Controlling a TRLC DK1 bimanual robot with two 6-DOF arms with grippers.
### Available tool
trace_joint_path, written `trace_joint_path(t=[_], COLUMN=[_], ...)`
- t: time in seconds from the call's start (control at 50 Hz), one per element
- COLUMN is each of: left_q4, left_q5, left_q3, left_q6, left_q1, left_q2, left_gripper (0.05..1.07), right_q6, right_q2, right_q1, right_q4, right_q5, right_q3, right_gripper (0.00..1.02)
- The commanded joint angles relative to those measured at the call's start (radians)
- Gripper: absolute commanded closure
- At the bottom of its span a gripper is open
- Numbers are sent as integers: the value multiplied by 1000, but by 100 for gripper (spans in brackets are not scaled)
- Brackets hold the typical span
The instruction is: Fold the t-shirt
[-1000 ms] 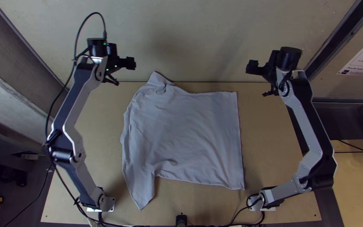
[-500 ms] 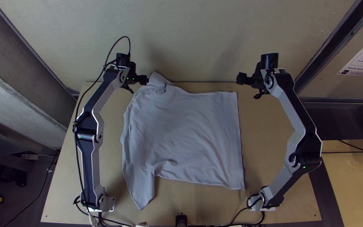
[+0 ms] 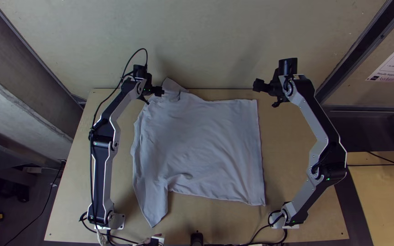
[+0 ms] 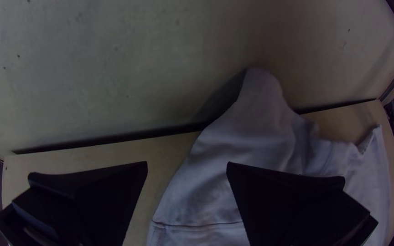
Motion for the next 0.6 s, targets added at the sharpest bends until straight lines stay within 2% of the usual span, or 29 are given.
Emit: trace_joint_path(t=[0.0, 0.16, 0.3, 0.4, 0.46, 0.52, 0.58], left_q4=[17, 50, 38, 18, 9, 1, 0], left_q5=[-11, -15, -15, -11, -11, -9, -8], left_q3=[41, 42, 44, 44, 44, 44, 42], left_q6=[18, 24, 35, 52, 53, 64, 70], left_q1=[-5, -8, -17, -28, -33, -36, -37], left_q2=[49, 85, 113, 127, 131, 136, 138], left_gripper=[23, 23, 24, 52, 61, 75, 100], right_q6=[18, 26, 97, 110, 110, 110, 110], right_q2=[16, 17, 37, 73, 96, 126, 162], right_q1=[8, 5, -11, -24, -26, -27, -27], right_q4=[-14, -14, -14, -14, -14, -16, -34], right_q5=[-5, -5, -5, -7, -7, -7, -8], right_q3=[10, 8, 13, 42, 57, 74, 100], right_gripper=[4, 4, 4, 4, 4, 4, 4])
